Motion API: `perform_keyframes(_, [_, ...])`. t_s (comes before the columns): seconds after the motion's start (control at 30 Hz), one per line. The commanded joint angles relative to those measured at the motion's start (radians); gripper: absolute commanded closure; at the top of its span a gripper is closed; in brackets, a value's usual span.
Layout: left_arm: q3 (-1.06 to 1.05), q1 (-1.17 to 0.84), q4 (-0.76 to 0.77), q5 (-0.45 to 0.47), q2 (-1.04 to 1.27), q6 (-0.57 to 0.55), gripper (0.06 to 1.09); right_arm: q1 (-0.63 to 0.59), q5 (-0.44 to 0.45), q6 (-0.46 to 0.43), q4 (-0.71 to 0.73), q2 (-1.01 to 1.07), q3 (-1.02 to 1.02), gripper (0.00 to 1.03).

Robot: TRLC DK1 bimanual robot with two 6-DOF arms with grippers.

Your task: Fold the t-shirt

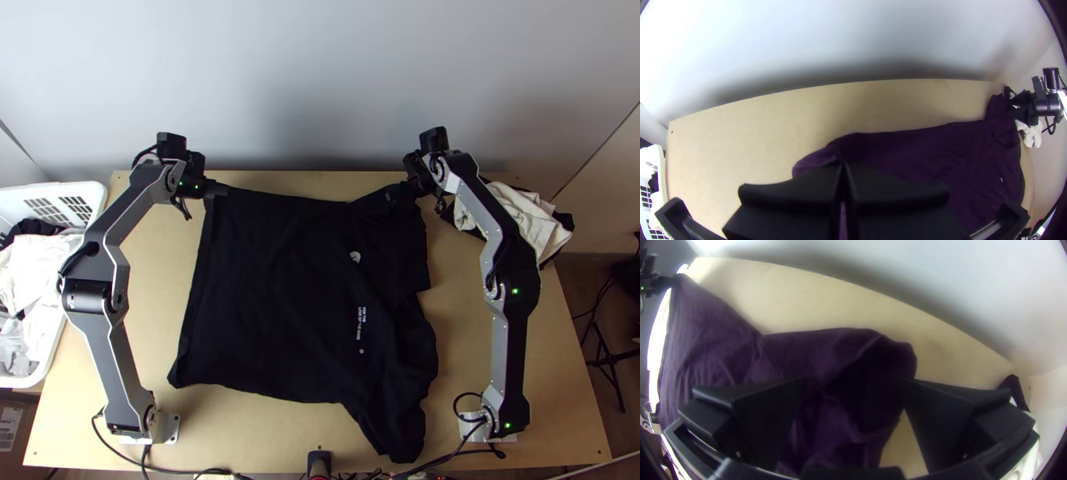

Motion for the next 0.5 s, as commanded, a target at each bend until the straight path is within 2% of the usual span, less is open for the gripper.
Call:
perform_keyframes(0.0, [-0.001, -0.006, -0.004, 0.001, -0.003, -0.002, 1.05, 0.005, 0.014, 0.0, 0.0, 0.042, 0.065, 0.1])
perform_keyframes(0.2, [-0.001, -0.006, -0.007, 0.002, -0.009, 0.003, 1.05, -0.03, 0.013, 0.054, -0.016, -0.008, 0.076, 0.1])
perform_keyframes(0.47, [0.0, -0.003, -0.007, 0.002, -0.005, 0.007, 1.05, -0.07, 0.014, 0.051, -0.016, 0.012, 0.083, 0.11])
